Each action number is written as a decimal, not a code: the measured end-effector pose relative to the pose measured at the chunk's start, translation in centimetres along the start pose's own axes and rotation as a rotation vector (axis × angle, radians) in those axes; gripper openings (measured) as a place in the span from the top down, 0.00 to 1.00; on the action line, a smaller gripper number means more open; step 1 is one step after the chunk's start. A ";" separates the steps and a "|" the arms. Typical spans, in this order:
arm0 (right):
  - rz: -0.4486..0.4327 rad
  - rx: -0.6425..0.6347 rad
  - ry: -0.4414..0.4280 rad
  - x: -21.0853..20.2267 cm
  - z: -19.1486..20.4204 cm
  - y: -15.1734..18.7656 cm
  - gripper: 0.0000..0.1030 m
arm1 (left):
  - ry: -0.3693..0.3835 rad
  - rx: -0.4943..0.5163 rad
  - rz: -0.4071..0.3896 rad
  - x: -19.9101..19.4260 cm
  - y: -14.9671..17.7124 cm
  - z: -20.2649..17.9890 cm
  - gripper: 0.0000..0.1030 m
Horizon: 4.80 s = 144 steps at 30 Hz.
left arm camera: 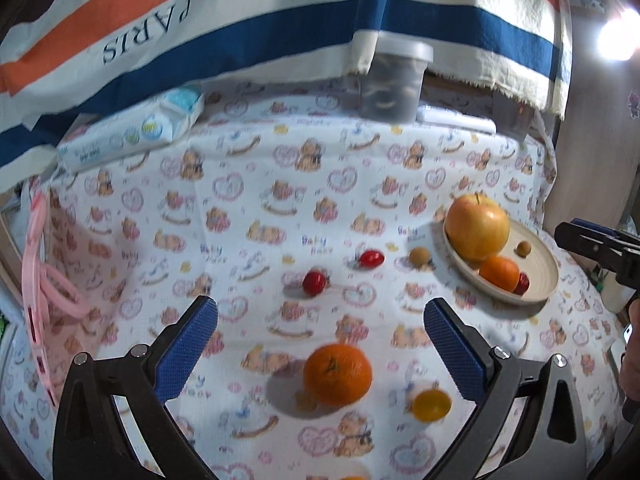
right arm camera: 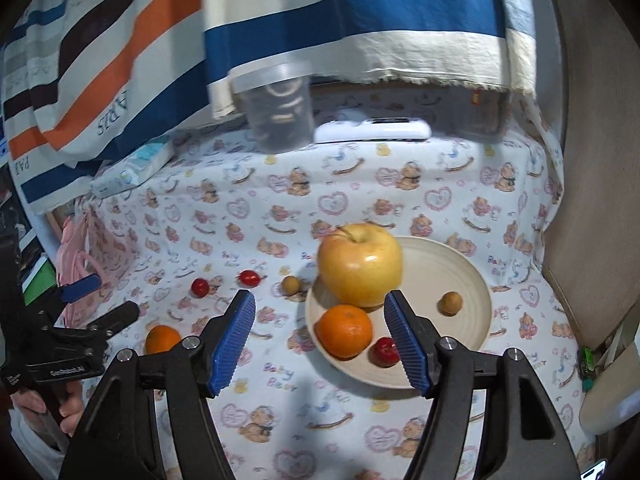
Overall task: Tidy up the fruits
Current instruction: 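Move the left tool to a second mandarin on the cloth and grasp it, then lift the mandarin with the left tool while the right tool grasps a small orange citrus, then carry the mandarin with the left tool while the right carries the small citrus to the plate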
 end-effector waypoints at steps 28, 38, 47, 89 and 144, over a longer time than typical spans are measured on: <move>0.070 -0.016 0.008 3.7 2.5 3.9 0.33 | 0.091 -0.056 0.264 5.6 4.8 0.1 0.53; 0.088 -0.017 0.020 3.8 2.7 4.0 0.33 | 0.045 -0.030 0.061 1.2 3.7 -0.1 0.55; 0.123 -0.081 -0.026 3.0 6.5 4.7 0.33 | -0.003 -0.099 -0.082 -1.9 2.4 2.5 0.54; 0.222 -0.144 -0.113 5.0 12.1 8.6 0.70 | -0.051 -0.119 -0.112 -2.7 2.6 3.4 0.54; -0.242 0.121 0.164 -6.2 -6.0 -1.3 0.70 | 0.249 0.117 -0.167 -1.0 -9.0 -13.5 0.54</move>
Point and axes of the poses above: each gripper's, at about its wrist camera, not at the fingertips, and x roughly the way its jaws point, z to its left, y to its underside, the point moved 2 cm from there along x, roughly the way its jaws point, and after that the axes turned 5 degrees about y, right-handed, at the moved point
